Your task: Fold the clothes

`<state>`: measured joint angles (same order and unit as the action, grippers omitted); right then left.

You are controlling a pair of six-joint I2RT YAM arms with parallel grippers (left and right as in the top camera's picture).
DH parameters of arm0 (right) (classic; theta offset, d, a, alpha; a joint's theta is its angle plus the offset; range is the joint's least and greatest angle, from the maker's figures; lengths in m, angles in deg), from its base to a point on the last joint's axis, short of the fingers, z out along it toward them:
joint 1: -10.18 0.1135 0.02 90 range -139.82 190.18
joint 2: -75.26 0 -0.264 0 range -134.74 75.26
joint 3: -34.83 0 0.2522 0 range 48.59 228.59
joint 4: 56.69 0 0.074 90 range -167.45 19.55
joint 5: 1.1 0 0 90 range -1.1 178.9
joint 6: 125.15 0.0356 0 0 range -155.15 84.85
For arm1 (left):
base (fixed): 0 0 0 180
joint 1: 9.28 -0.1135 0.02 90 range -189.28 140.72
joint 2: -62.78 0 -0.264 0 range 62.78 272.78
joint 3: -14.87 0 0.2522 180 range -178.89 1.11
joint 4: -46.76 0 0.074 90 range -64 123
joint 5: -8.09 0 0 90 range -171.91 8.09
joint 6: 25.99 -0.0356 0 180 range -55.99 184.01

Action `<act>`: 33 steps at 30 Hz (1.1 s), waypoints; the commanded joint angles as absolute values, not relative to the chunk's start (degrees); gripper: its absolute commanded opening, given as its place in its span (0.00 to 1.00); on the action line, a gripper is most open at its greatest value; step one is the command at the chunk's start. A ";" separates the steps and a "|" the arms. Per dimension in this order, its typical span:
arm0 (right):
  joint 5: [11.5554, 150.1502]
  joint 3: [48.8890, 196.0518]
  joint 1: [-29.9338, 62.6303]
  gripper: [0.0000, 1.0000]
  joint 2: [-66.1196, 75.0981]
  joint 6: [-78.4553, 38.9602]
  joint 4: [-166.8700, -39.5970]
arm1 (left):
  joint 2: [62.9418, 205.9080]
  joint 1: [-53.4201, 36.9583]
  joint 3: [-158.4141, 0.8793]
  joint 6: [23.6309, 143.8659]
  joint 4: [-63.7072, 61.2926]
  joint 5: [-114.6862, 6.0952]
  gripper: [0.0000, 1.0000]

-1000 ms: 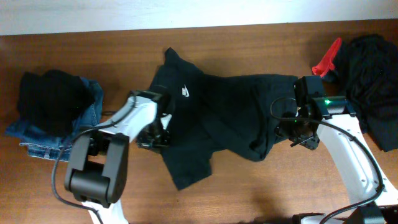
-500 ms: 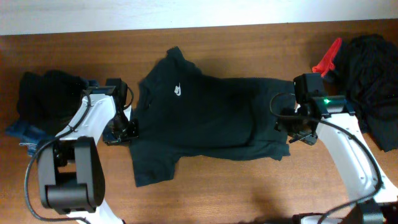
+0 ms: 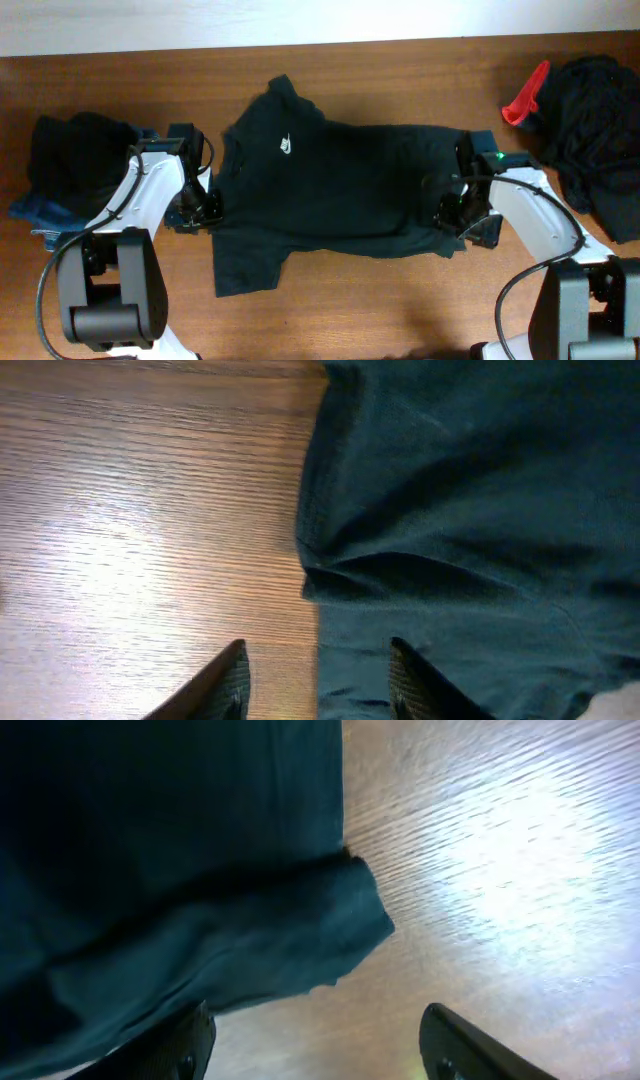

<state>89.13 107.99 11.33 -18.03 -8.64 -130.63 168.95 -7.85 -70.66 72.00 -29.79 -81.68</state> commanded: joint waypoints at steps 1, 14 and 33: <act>86.66 103.86 10.92 0.70 -18.23 -9.39 -127.92 | 167.53 -6.84 -70.24 70.91 -29.76 -79.78 0.49; 84.80 99.49 10.92 0.31 -18.23 -9.19 -119.05 | 167.55 -1.66 -70.22 69.90 -26.53 -79.85 0.12; 79.38 100.60 10.92 0.04 -14.97 -9.45 -129.95 | 167.55 3.69 -58.57 69.12 -20.28 -79.80 0.01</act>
